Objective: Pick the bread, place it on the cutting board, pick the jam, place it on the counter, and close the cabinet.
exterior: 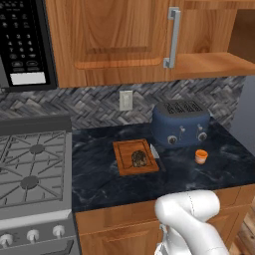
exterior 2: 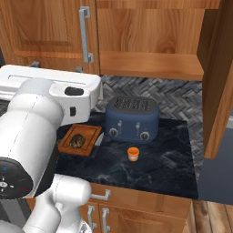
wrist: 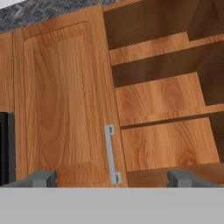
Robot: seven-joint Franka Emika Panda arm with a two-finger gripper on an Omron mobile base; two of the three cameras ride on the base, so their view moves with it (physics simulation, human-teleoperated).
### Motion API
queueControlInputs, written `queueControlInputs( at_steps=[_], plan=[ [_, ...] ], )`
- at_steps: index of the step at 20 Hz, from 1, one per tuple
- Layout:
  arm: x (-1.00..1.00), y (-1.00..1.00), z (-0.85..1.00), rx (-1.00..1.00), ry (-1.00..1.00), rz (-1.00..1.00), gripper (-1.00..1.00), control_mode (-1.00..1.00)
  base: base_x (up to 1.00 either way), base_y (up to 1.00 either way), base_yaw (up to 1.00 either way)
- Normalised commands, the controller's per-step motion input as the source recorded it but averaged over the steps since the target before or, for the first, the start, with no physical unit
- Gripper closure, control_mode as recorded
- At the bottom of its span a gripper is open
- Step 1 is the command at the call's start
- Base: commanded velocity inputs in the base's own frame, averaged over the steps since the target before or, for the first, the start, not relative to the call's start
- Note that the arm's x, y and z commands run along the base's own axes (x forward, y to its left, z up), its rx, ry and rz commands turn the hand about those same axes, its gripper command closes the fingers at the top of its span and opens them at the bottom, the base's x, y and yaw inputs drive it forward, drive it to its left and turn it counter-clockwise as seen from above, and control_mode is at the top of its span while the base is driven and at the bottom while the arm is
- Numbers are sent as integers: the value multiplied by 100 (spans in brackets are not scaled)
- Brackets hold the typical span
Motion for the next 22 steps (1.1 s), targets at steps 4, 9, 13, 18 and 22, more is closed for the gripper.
queueControlInputs(
  at_steps=[4,9,13,18,22],
  plan=[
    [-44,-9,16,0,1,0,-100,-100,0,0,0],
    [-45,-8,7,0,0,0,-100,-100,0,0,0],
    [-42,-8,0,0,0,0,-100,-100,0,0,0],
    [-40,-9,0,0,0,0,-100,-100,0,0,0],
    [-29,-7,0,0,0,0,-100,-100,0,0,0]
  ],
)
